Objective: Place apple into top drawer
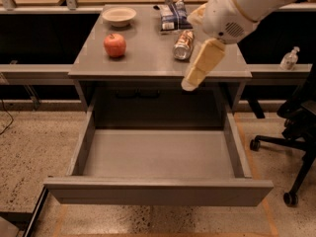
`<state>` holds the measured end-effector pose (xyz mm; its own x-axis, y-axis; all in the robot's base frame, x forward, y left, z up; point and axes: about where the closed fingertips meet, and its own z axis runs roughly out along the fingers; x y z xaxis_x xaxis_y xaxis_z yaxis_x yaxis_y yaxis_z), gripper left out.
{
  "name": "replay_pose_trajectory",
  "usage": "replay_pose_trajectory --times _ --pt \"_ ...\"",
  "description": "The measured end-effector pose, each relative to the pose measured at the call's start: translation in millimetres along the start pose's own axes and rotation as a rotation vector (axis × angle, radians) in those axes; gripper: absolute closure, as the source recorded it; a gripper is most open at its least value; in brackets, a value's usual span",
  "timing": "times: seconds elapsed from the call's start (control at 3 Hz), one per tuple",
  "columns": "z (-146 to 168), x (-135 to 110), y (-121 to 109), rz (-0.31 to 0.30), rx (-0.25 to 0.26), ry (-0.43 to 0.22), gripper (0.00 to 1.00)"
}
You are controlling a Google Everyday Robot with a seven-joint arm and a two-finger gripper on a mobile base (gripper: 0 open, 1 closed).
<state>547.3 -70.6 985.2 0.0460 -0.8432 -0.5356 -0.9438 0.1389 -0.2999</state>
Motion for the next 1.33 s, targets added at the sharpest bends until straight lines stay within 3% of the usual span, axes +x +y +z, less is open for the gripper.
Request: replay_pose_trajectory --times 0.67,1.0,1.33 --pt "65 -23 -49 0.017 0.012 -0.141 0.00" --pt "94 -24 -76 0.064 0.011 -0.199 0.00" --pt "142 -33 -123 0.125 0.003 -0.259 0.00"
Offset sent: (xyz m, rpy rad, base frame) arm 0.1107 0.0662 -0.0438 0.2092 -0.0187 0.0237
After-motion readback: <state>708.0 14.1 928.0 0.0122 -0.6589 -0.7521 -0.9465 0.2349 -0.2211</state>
